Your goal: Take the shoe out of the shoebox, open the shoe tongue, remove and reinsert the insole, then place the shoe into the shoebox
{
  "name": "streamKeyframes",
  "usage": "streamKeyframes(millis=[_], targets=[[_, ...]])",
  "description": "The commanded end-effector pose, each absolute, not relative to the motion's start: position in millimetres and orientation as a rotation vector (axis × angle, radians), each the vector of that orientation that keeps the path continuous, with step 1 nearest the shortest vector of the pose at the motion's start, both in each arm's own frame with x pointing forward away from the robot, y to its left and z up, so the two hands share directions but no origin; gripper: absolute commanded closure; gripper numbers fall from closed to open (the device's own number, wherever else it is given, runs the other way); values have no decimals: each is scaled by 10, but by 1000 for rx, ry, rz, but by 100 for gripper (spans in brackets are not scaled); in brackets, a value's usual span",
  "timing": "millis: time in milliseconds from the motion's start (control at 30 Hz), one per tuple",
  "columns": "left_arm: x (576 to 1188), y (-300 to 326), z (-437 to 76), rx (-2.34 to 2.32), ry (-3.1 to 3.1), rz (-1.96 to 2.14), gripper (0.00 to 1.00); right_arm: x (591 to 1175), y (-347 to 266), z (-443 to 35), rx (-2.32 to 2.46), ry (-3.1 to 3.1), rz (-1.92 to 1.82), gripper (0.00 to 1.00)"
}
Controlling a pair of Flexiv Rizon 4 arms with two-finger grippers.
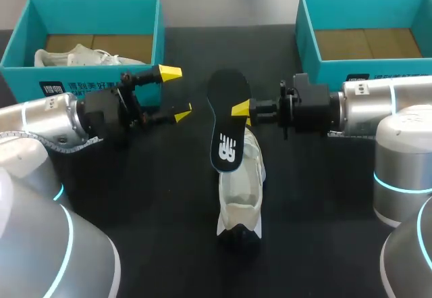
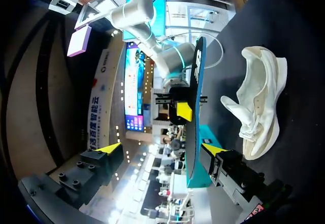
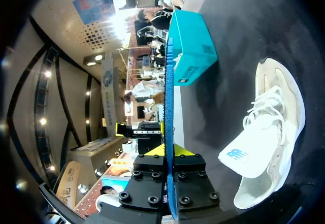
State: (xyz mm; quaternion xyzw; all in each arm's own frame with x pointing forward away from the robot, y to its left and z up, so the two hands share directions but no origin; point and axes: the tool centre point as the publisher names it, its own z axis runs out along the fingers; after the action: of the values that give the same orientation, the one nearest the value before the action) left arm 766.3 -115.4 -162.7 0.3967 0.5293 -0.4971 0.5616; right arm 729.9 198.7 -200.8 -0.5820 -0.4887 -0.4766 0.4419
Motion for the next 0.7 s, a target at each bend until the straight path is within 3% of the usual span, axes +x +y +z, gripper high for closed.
streamKeyframes(millis=[33, 333, 433, 500, 633, 700], targets=[[7709, -1223, -1745, 975, 1307, -1135, 0, 7297, 1995, -1999, -1449, -1215, -1178, 100], [7826, -1451, -1896, 1076, 1359, -1150, 0, 7297, 1995, -1999, -1449, -1215, -1178, 100], [7852, -1517, -1926, 1101, 1358, -1157, 7, 7297, 1995, -1999, -1449, -1215, -1178, 100], [7869, -1569, -1956, 1114, 1353, -1160, 19, 7297, 1995, -1999, -1449, -1215, -1178, 100], [7904, -1713, -2043, 1141, 1341, -1175, 21, 7297, 1995, -1999, -1449, -1215, -1178, 100], [7921, -1791, -2088, 1152, 1338, -1181, 30, 7297, 1995, -1999, -1449, -1215, -1178, 100]])
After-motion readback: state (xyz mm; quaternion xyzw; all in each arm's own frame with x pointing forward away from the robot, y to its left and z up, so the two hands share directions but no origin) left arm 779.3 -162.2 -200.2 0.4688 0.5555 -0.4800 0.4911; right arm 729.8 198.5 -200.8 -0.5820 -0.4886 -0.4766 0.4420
